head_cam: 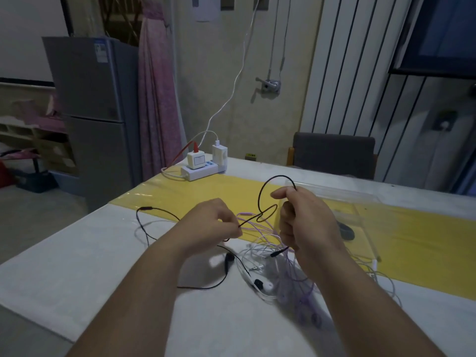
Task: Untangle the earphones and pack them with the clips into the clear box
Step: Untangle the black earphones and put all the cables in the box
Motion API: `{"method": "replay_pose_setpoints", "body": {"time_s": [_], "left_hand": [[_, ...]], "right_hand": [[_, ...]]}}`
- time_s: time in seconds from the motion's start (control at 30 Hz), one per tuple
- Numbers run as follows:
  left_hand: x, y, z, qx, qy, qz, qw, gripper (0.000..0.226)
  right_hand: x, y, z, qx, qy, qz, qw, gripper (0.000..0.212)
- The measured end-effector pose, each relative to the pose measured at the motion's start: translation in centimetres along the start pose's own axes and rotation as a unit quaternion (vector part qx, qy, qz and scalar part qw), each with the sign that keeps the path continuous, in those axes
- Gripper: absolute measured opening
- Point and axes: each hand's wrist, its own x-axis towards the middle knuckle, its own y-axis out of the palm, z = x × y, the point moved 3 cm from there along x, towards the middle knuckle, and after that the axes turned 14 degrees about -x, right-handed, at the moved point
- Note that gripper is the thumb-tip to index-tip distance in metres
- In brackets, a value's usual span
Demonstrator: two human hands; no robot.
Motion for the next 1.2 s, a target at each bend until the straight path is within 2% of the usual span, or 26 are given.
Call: {"method": "replay_pose_setpoints", "body": {"time_s": [0.13, 0.23, 0.3, 0.33, 0.4, 0.47, 0.53, 0.6, 0.7, 0.83, 0.9, 0.97, 1.03, 1.13, 1.2], "left_hand": [[0.3, -0.6, 0.3, 0.065, 0.021, -0.076, 0.995, 0.017], [0.5, -1.5, 0.4, -0.003, 0.024, -0.179, 0.984, 0.019], [0.6, -2.0, 0.8, -0.098, 0.008, -0.241, 0.965, 0.018], [0.6, -2.2, 1.0, -0.139, 0.000, -0.263, 0.955, 0.017], [0.6, -2.6, 1.3, -0.174, 0.000, -0.296, 0.939, 0.016], [0.4, -3.0, 1.4, -0.152, 0.016, -0.328, 0.932, 0.015], [0.2, -3.5, 1.5, -0.063, 0.031, -0.370, 0.926, 0.017], [-0.3, -3.9, 1.2, 0.038, 0.043, -0.415, 0.908, 0.019], [-0.8, -4.0, 0.7, 0.070, 0.060, -0.464, 0.881, 0.022], [-0.6, -3.7, 1.1, 0.076, 0.062, -0.449, 0.888, 0.021], [-0.2, -3.5, 1.8, 0.105, 0.006, -0.399, 0.911, 0.026], [0.2, -3.0, 2.5, 0.138, -0.066, -0.322, 0.934, 0.042], [0.2, -2.6, 2.6, 0.133, -0.096, -0.291, 0.942, 0.050], [-0.1, -2.6, 2.0, 0.102, -0.095, -0.323, 0.936, 0.028], [-0.2, -2.6, 1.6, 0.142, -0.100, -0.295, 0.940, 0.012]], "right_hand": [[0.1, -0.1, -0.2, 0.140, 0.058, 0.028, 0.988, 0.018], [0.1, 0.0, 0.3, 0.185, 0.067, 0.063, 0.978, 0.022], [-0.1, 0.1, 0.4, 0.109, 0.038, 0.069, 0.991, 0.026], [-0.2, 0.0, 0.3, 0.012, 0.007, 0.054, 0.998, 0.030], [-0.2, -0.3, 0.1, -0.195, -0.051, -0.002, 0.979, 0.036], [0.2, -0.6, -0.4, -0.237, -0.017, -0.020, 0.971, 0.042], [0.3, -0.7, -0.8, -0.164, 0.076, 0.006, 0.983, 0.039], [0.1, -0.6, -0.7, -0.074, 0.129, 0.034, 0.988, 0.025], [-0.2, -0.3, -0.5, -0.031, 0.103, 0.062, 0.992, 0.017], [-0.4, 0.4, -1.1, -0.176, 0.045, 0.084, 0.980, 0.027], [-0.4, 0.7, -1.5, -0.162, 0.065, 0.100, 0.979, 0.032], [-0.5, 0.9, -1.6, -0.127, 0.108, 0.116, 0.979, 0.029], [-0.6, 1.1, -1.5, -0.092, 0.136, 0.120, 0.979, 0.025], [-0.6, 1.2, -1.4, -0.066, 0.112, 0.107, 0.986, 0.025], [-0.6, 1.0, -1.4, -0.094, 0.080, 0.090, 0.988, 0.024]]}}
